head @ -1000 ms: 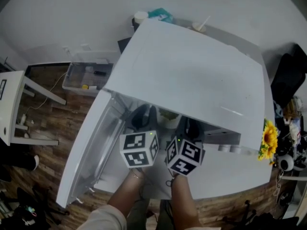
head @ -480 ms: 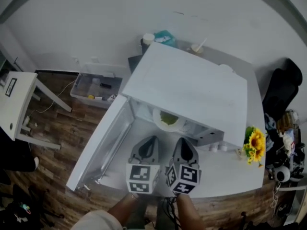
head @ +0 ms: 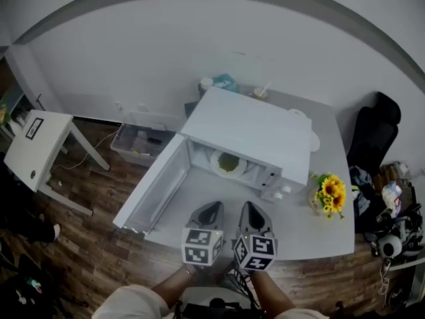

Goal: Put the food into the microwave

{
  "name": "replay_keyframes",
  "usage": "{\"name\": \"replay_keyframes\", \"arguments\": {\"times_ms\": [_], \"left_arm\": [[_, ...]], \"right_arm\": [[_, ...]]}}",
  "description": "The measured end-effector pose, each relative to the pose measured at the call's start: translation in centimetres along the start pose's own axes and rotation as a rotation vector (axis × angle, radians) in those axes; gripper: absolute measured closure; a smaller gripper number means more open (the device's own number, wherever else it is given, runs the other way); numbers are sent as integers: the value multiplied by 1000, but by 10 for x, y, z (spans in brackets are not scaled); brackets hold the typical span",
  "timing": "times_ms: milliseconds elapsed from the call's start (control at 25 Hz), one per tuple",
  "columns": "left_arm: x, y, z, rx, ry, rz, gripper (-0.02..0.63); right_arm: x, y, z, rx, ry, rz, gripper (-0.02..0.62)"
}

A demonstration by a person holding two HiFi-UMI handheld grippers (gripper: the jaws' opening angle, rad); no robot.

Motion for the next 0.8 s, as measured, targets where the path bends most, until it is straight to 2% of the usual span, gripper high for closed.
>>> {"name": "replay_keyframes", "arguments": {"times_ms": [200,360,800], "left_arm": [[23,28,-22,63,-7,-22,595],[34,43,-35,108,-47,-45,595],[50,54,-30,102,-51,-61,595]], "right_arm": [[3,25,-20,35,1,-29,574],[2,34,-22,36,4,-54,574],[-9,48,-18,36,37,-118,575]]}}
Point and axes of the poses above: the fingertips, and each gripper's own axes: y backward along the fingers, x to its right, z out of its underside, the point moved 7 cm from there along y, backward along the fingers, and after that the axes turned 11 degrees about z, right-handed, at the moved point
